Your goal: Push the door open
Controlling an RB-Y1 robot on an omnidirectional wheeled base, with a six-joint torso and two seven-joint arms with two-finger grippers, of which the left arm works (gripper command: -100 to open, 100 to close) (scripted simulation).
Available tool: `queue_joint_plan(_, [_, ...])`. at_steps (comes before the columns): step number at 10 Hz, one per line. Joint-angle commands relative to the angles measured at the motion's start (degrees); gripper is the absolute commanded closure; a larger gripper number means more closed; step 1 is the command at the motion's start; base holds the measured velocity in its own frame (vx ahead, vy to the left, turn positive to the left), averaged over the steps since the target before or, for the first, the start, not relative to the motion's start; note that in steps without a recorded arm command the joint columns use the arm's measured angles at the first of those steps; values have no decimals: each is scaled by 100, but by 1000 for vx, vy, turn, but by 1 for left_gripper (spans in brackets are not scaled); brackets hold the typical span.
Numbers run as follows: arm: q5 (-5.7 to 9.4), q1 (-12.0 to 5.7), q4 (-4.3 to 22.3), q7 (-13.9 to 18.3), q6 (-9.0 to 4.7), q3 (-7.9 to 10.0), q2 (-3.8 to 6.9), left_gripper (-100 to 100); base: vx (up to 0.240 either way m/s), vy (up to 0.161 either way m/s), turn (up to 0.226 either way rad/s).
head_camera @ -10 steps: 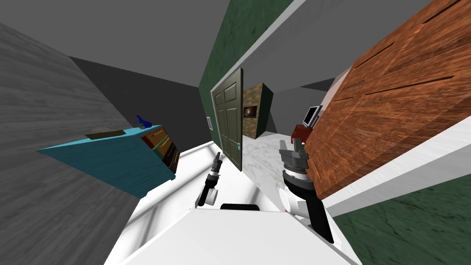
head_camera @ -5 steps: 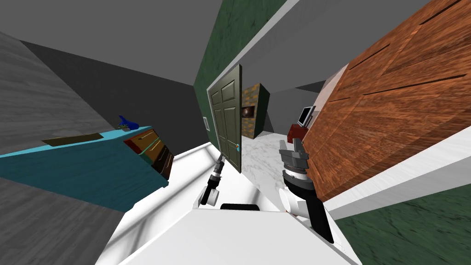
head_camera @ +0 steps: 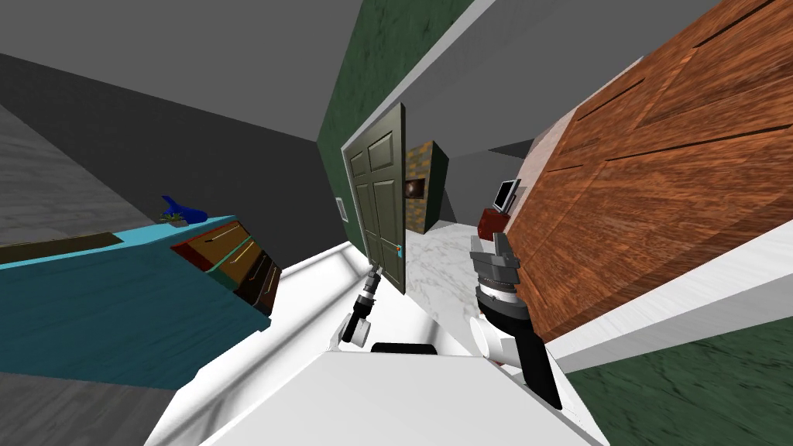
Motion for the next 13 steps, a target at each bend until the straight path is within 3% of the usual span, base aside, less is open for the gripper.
queue_joint_plan(1, [-21,-84,225,51,-11,-58,-4,-100,88,54,-88])
queue_joint_plan(13, [-124,-757,1901,413,-179,-386,10,-100,80,54,-91])
